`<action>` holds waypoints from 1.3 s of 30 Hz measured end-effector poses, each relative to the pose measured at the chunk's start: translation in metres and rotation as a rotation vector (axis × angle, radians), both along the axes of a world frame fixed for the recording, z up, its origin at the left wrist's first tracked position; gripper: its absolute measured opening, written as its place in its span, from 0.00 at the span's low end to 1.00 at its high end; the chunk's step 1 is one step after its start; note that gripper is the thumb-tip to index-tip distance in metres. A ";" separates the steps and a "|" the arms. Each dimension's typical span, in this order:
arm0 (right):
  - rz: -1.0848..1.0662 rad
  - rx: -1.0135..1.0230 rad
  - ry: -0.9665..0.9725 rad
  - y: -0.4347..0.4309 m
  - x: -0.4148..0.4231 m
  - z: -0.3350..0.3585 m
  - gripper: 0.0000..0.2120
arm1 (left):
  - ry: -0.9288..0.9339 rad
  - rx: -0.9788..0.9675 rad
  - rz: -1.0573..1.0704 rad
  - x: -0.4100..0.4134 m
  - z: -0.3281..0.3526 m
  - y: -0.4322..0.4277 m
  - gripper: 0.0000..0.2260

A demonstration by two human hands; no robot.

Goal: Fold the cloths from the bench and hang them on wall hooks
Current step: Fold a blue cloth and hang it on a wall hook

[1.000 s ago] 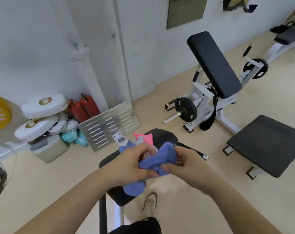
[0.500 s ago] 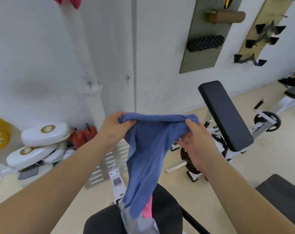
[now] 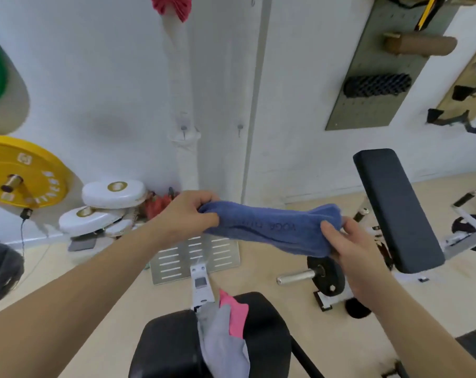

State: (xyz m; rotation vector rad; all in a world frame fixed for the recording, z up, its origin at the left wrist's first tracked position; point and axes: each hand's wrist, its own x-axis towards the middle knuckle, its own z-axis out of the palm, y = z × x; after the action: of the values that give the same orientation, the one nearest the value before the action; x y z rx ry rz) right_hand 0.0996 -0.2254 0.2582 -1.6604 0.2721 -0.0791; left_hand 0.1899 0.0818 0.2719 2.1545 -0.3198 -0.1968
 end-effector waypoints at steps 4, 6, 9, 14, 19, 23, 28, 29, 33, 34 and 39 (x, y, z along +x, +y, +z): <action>0.102 -0.174 0.139 -0.009 -0.055 -0.057 0.05 | 0.082 0.188 -0.023 -0.060 -0.066 0.021 0.10; 0.208 -0.253 0.214 -0.009 -0.084 -0.082 0.07 | 0.145 0.217 -0.024 -0.095 -0.094 0.033 0.10; 0.354 -0.253 0.334 -0.007 -0.125 -0.109 0.07 | 0.240 0.193 -0.086 -0.150 -0.122 0.048 0.08; 0.572 -0.196 0.489 0.001 -0.178 -0.126 0.10 | 0.364 0.202 -0.160 -0.220 -0.141 0.057 0.07; 0.650 -0.155 0.613 -0.005 -0.199 -0.135 0.12 | 0.569 0.144 -0.276 -0.251 -0.134 0.059 0.08; 0.605 -0.187 0.651 -0.008 -0.195 -0.138 0.12 | 0.622 0.188 -0.308 -0.247 -0.142 0.047 0.07; 0.346 -0.302 0.575 -0.003 -0.158 -0.174 0.11 | 0.518 0.277 -0.086 -0.204 -0.187 0.041 0.05; 0.330 -0.333 0.556 -0.002 -0.147 -0.181 0.11 | 0.504 0.295 -0.044 -0.191 -0.198 0.041 0.04; 0.312 -0.341 0.547 0.008 -0.092 -0.210 0.09 | 0.491 0.328 0.055 -0.134 -0.240 0.036 0.04; 0.306 -0.357 0.543 0.013 -0.076 -0.217 0.10 | 0.500 0.330 0.078 -0.119 -0.249 0.035 0.05; 0.240 -0.403 0.540 0.039 0.013 -0.253 0.18 | 0.516 0.297 0.191 -0.048 -0.293 0.038 0.11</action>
State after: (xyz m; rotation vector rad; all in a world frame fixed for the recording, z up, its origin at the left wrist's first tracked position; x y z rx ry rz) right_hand 0.1122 -0.1862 0.0054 -2.0851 0.4832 0.5345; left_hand 0.1420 0.1201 -0.0211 2.3095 0.2251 -0.7100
